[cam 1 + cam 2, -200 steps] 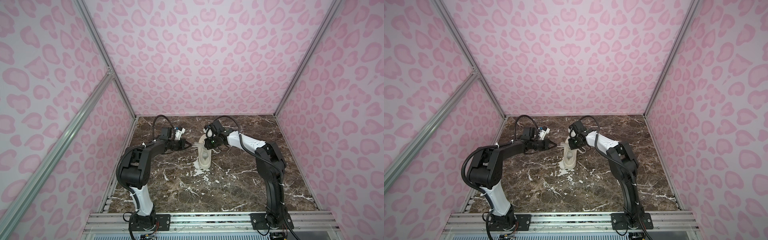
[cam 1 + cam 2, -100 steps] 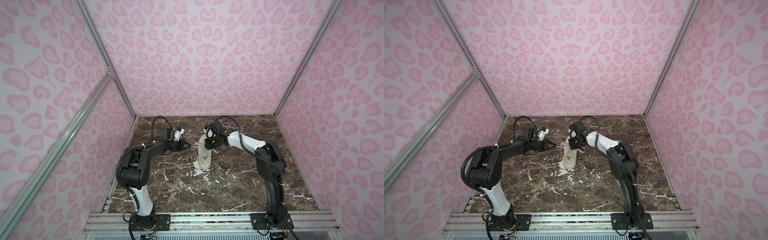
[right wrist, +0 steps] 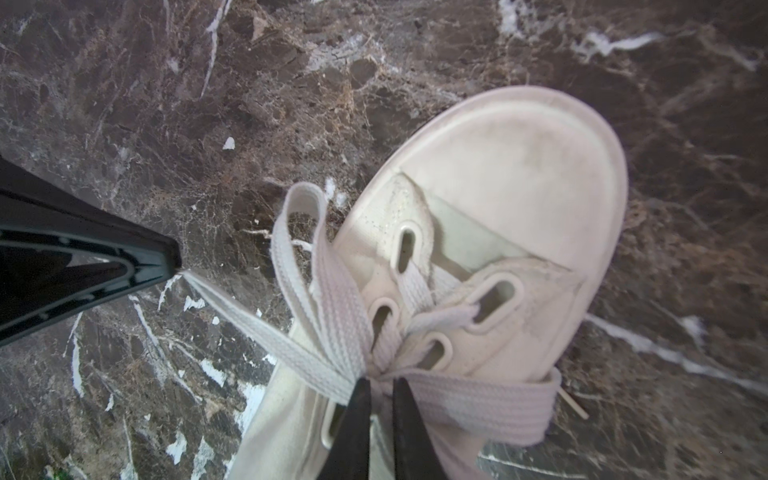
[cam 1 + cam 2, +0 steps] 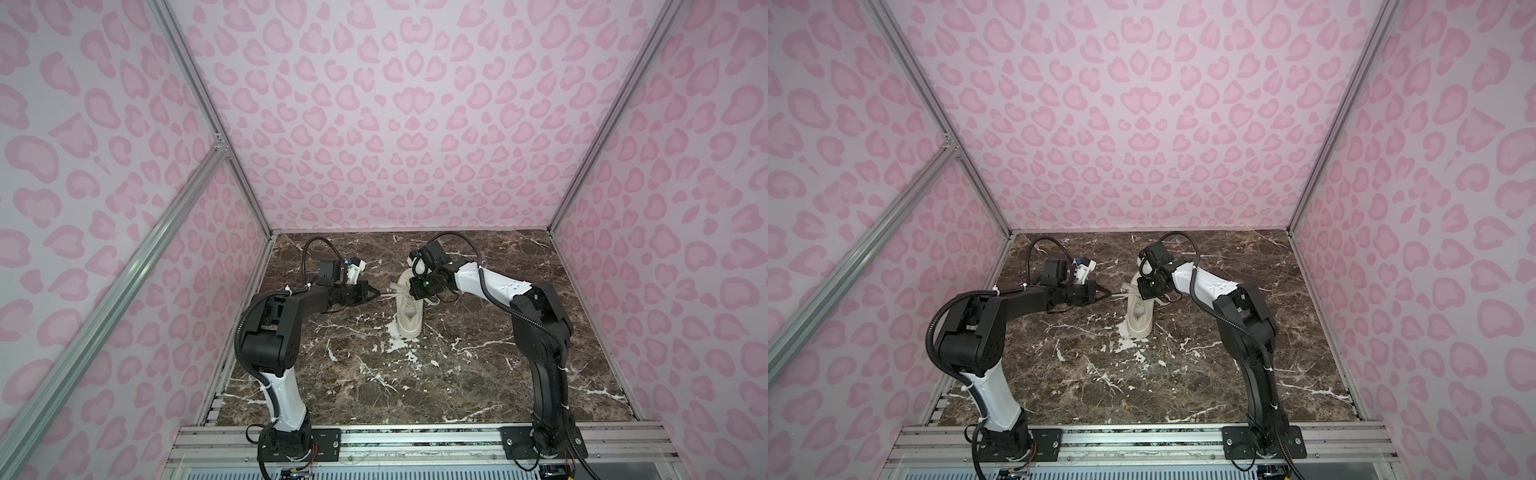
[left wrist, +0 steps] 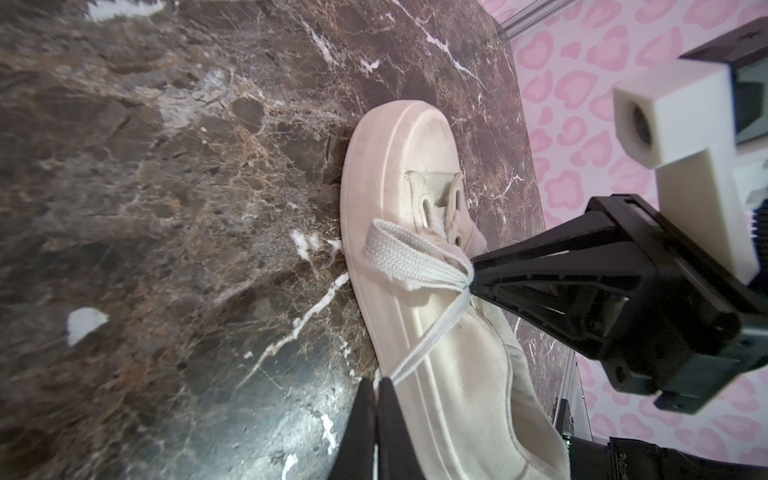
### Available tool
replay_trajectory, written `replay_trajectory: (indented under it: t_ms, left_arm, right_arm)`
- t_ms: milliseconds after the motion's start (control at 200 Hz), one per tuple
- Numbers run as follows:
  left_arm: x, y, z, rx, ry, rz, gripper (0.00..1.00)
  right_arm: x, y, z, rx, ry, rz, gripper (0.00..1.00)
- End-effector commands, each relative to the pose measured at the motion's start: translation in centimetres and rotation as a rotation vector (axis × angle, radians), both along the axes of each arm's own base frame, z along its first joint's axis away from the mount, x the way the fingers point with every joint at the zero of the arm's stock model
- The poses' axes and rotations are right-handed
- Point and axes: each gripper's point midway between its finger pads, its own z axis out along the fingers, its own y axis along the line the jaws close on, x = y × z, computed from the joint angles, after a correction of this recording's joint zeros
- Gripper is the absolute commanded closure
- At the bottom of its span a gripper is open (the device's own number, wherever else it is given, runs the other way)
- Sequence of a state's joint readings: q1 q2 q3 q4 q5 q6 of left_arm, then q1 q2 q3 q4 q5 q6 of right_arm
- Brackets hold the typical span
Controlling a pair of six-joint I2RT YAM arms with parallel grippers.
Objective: Tie the shoes
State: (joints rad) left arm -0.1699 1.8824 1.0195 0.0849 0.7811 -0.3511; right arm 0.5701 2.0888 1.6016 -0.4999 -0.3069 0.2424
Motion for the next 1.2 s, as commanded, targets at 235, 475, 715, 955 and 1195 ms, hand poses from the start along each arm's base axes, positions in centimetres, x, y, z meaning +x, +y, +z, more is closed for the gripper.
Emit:
replay_trajectory:
  t_ms: [235, 475, 715, 955, 1195]
  left_arm:
    - [-0.6, -0.9, -3.4, 0.091, 0.027, -0.036, 0.97]
    - [-1.0, -1.4, -4.3, 0.109, 0.038, -0.052, 0.95]
    - [0.1, -1.1, -0.6, 0.112, -0.063, -0.024, 0.67]
    - [1.5, 1.4, 4.8, 0.142, -0.201, 0.064, 0.02]
    - [1.4, 6.0, 12.2, 0.183, -0.437, 0.198, 0.02]
  right_arm:
    - [-0.8, -1.4, -1.3, -0.070, 0.045, -0.019, 0.87]
    - [-0.8, -1.1, -1.2, -0.063, 0.046, -0.011, 0.87]
    - [-0.7, -0.2, 0.7, 0.002, 0.024, 0.005, 0.82]
    - [0.2, 0.5, 6.4, 0.129, -0.054, 0.002, 0.73]
    - [1.0, -2.8, 12.1, 0.187, -0.153, -0.055, 0.55]
